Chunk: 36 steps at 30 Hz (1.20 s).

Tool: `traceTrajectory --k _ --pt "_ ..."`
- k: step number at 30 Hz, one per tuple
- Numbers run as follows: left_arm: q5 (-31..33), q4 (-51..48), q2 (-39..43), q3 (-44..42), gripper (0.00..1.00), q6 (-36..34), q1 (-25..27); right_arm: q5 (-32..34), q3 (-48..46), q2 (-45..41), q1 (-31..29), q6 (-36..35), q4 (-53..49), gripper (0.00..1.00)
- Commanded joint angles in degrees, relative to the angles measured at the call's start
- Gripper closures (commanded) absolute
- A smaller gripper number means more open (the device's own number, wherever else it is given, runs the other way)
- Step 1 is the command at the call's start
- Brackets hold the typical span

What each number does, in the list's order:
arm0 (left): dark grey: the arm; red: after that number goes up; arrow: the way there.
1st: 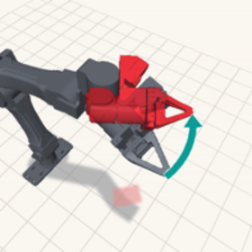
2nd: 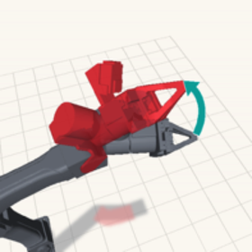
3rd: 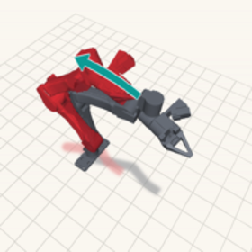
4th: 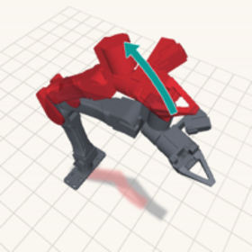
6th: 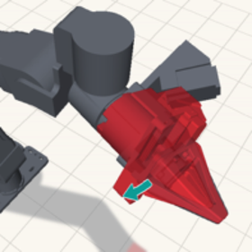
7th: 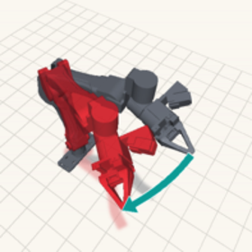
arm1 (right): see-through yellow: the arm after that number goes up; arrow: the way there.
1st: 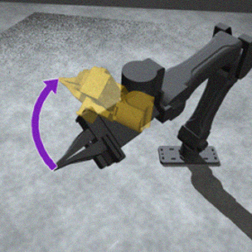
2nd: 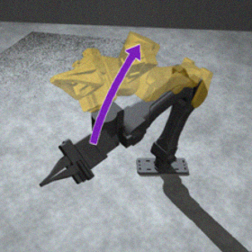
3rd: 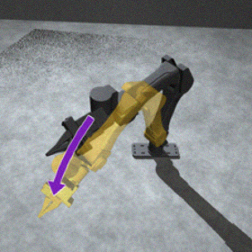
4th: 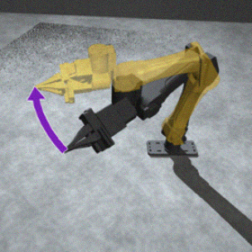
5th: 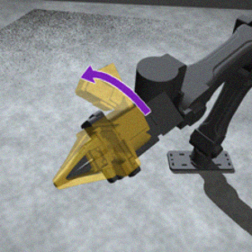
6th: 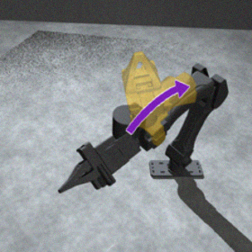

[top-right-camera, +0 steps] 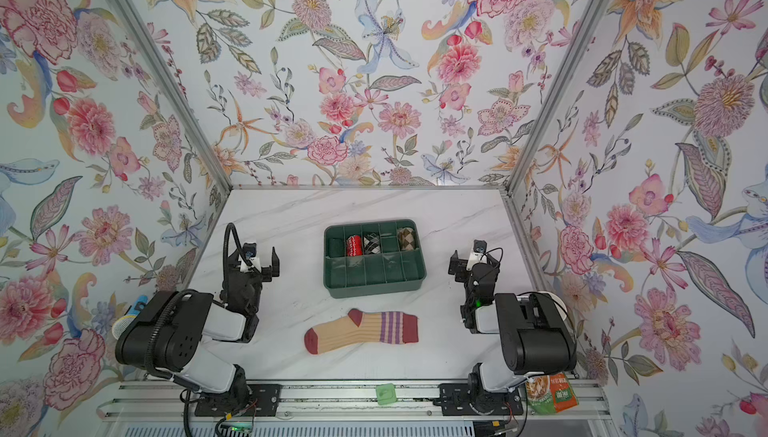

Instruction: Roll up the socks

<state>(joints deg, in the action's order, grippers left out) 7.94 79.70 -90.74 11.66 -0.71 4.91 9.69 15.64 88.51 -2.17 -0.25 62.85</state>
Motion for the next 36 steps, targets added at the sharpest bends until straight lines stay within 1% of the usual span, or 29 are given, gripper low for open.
traceTrajectory --k 1,11,22,24,26,29,30,31,33,36 --pt "0.5 1.4 0.5 -0.1 0.01 -0.6 0.1 0.3 0.6 0.1 -0.1 -0.4 1.6 0.01" --pt "0.5 1.4 0.5 -0.1 0.01 -0.6 0.1 0.3 0.6 0.2 -0.1 -0.4 1.6 0.01" --pt "-1.0 0.3 0.6 0.4 0.01 -0.3 -0.4 0.3 0.8 0.1 -0.1 -0.4 1.5 0.01" --pt "-2.1 -0.1 0.6 0.5 0.07 0.1 -1.0 0.3 0.7 0.2 -0.1 -0.4 1.5 0.01" --pt "-2.7 -0.2 0.6 0.6 0.18 0.4 -1.3 0.3 0.7 0.2 -0.1 -0.4 1.5 0.01" --pt "-2.5 -0.7 0.7 0.8 0.31 0.3 -1.3 0.2 0.6 0.2 0.0 -0.4 1.5 0.00" --pt "-2.5 -2.4 2.3 1.4 0.35 0.2 -1.3 0.1 0.7 0.1 0.0 -0.3 1.5 0.00" --pt "-2.7 -5.8 4.2 2.3 0.40 -0.1 -1.1 0.0 0.7 0.1 0.1 -0.3 1.5 0.01" --pt "-0.1 -13.7 8.9 4.3 0.46 -0.6 0.1 0.0 0.5 0.1 0.1 -0.2 1.6 0.03" --pt "1.9 -29.4 18.7 8.3 0.55 1.3 2.4 0.1 0.5 -0.1 0.2 -0.2 1.4 0.05"
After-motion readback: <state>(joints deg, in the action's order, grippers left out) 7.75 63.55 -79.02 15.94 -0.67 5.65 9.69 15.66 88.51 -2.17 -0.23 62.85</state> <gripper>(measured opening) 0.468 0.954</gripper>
